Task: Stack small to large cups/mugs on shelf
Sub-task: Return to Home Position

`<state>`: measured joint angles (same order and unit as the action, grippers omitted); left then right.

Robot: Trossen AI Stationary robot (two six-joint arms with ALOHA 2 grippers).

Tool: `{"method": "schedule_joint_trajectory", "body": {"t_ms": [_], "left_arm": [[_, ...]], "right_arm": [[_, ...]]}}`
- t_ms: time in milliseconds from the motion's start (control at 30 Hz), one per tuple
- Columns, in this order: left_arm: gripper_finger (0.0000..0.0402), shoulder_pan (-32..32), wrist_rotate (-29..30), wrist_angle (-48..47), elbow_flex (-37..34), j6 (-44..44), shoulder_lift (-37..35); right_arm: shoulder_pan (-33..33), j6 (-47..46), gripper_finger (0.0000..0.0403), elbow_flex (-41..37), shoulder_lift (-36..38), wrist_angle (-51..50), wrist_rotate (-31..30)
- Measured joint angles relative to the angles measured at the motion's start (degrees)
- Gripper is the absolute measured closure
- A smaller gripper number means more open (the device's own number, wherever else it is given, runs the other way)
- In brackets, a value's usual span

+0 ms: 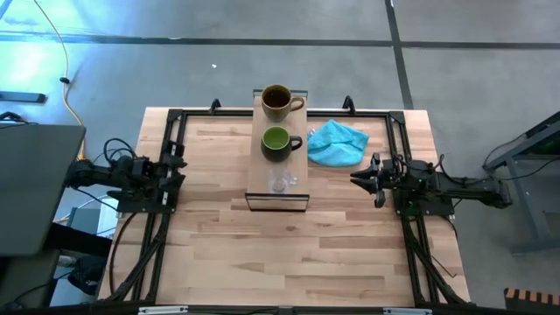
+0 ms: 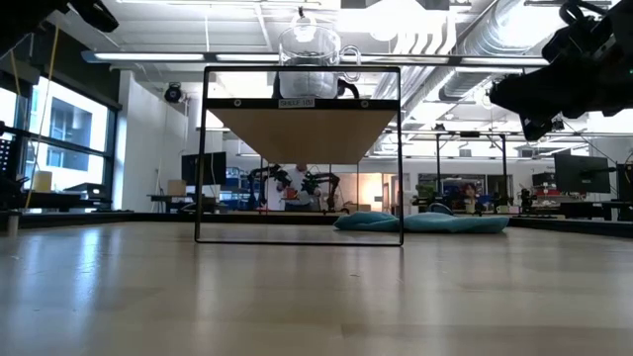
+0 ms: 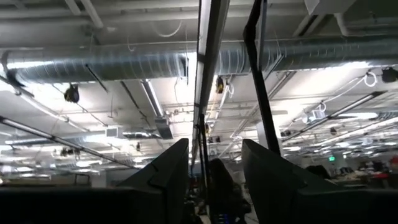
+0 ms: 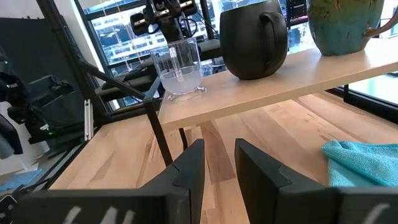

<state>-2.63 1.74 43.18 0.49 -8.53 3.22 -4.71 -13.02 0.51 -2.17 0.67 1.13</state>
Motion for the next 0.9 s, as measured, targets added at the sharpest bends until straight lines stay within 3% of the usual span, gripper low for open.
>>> {"method": "schedule_joint_trajectory", "body": {"t_ms": [500,667,900], "left_arm": [[0.0263,0.0,-2.5,4.8,0.0,-8.2,0.0],[0.0263,0.2,1.2,7.9,0.0,-10.8,0.0],[0.0263,7.4,-2.2,8.5,0.0,-5.5,0.0]], "right_arm": [[0.0,0.0,0.0322,0.0,-0.1,-0.2,0.0],[0.0,0.0,0.0322,0.0,-0.1,-0.2,0.0],[0.0,0.0,0.0322,0.0,-0.1,-0.2,0.0]]}}
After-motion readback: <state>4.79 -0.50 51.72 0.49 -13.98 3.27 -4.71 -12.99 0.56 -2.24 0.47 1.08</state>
